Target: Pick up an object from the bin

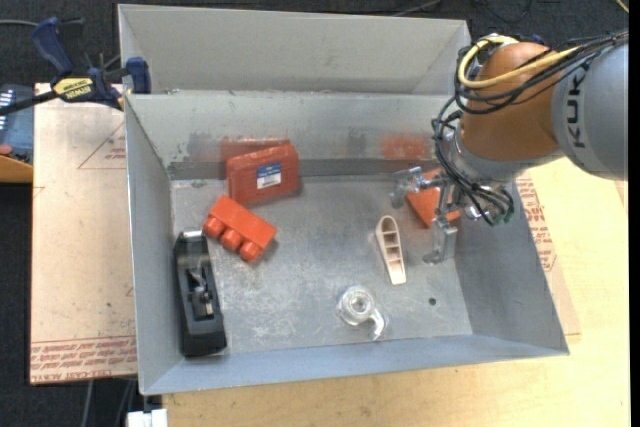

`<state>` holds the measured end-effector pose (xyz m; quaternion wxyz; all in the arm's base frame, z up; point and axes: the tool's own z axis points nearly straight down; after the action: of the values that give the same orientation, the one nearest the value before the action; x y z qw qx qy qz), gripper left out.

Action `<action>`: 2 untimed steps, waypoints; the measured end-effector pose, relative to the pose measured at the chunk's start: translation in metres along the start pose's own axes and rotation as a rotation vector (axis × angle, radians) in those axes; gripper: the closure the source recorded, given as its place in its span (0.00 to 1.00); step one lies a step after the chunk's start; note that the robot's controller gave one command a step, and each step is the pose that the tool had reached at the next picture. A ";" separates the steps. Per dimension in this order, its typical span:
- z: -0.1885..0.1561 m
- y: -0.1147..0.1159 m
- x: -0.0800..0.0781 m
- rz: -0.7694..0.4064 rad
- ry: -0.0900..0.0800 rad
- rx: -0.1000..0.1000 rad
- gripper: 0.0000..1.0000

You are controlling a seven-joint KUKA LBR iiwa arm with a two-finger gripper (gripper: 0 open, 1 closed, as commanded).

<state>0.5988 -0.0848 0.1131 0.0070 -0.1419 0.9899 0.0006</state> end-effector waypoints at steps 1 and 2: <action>0.020 -0.075 -0.027 0.036 0.009 -0.006 0.00; 0.017 -0.064 -0.007 0.047 0.008 -0.006 0.00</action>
Offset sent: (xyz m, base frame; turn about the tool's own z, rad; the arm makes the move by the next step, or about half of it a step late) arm -0.1095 -0.0370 0.0115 0.1339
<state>0.6237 -0.1441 0.0965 0.0027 -0.1188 0.9929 0.0034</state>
